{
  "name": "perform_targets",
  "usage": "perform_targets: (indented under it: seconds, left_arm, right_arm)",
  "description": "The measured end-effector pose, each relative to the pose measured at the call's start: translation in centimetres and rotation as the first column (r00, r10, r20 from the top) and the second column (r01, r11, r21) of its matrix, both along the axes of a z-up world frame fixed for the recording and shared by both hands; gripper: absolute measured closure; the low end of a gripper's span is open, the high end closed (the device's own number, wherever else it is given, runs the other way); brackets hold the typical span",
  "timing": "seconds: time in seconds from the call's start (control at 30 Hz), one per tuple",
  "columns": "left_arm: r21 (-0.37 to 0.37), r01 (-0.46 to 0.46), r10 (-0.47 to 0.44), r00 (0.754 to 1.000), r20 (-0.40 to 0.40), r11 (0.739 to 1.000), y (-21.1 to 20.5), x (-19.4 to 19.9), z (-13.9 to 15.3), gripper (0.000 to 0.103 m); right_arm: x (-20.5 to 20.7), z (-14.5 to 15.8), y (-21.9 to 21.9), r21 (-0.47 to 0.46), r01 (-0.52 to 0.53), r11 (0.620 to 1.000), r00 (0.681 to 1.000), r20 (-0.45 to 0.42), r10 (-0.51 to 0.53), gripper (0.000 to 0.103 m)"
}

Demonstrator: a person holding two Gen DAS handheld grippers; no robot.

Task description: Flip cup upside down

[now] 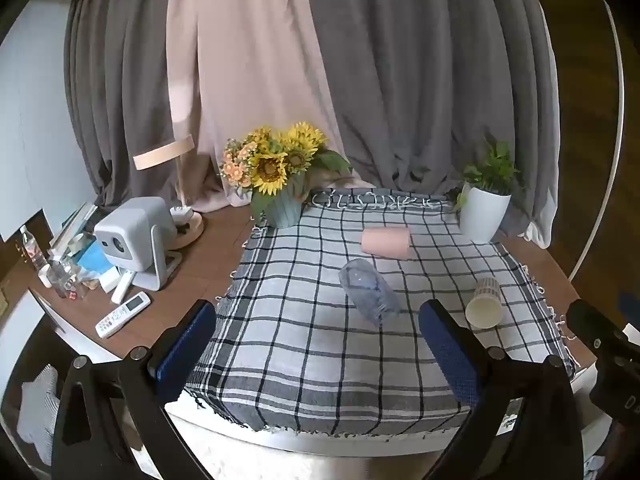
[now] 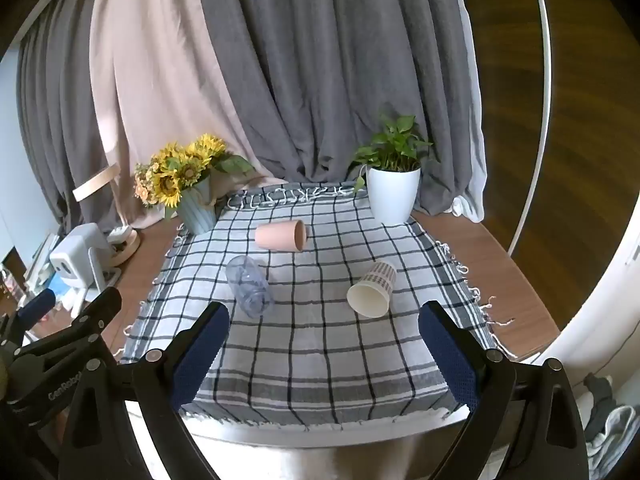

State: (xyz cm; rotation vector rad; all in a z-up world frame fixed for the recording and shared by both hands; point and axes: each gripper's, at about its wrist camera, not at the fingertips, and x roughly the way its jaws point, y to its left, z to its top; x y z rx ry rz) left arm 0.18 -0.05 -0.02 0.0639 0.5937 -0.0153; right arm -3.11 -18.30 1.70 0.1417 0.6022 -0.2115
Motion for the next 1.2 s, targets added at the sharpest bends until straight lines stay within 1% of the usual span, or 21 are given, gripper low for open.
perform_targets:
  seconds: [0.03,0.13,0.17,0.23,0.37,0.43,1.2]
  left_arm:
    - [-0.002,-0.002,0.002,1.0,-0.002,1.0,-0.1,0.3,-0.5,0.0]
    - [0.002,0.002,-0.002,1.0,-0.001,1.0,-0.5,0.5,-0.8,0.0]
    - [-0.021,0.003,-0.003,1.0,0.001,1.0,0.2,0.2,-0.6,0.0]
    - [-0.03,0.001,-0.001,1.0,-0.001,1.0,0.4,0.4,-0.4,0.0]
    - [-0.026,0.009,-0.009,1.0,0.0,1.0,0.6,0.9,-0.6,0.0]
    - [-0.028,0.002,-0.002,1.0,0.003,1.0,0.3,0.2,-0.4,0.0]
    - [-0.023,0.025,-0.025,1.0,0.011,0.999,-0.4,0.3,-0.1,0.0]
  right_arm:
    - [0.0,0.0,0.0,0.002,0.001,1.0,1.0,0.002,-0.001,0.007]
    - [0.0,0.0,0.0,0.006,-0.002,1.0,1.0,0.003,0.002,0.007]
    - [0.1,0.0,0.1,0.005,-0.002,1.0,1.0,-0.001,0.002,0.007]
    - [0.2,-0.1,0.2,0.005,-0.005,1.0,1.0,-0.004,0.005,0.007]
    - [0.2,-0.1,0.3,0.008,-0.004,1.0,1.0,-0.001,0.004,0.007]
    - [0.2,-0.1,0.4,0.009,-0.006,1.0,1.0,-0.001,0.006,0.007]
    - [0.2,0.1,0.1,0.014,0.003,1.0,1.0,-0.003,-0.003,0.007]
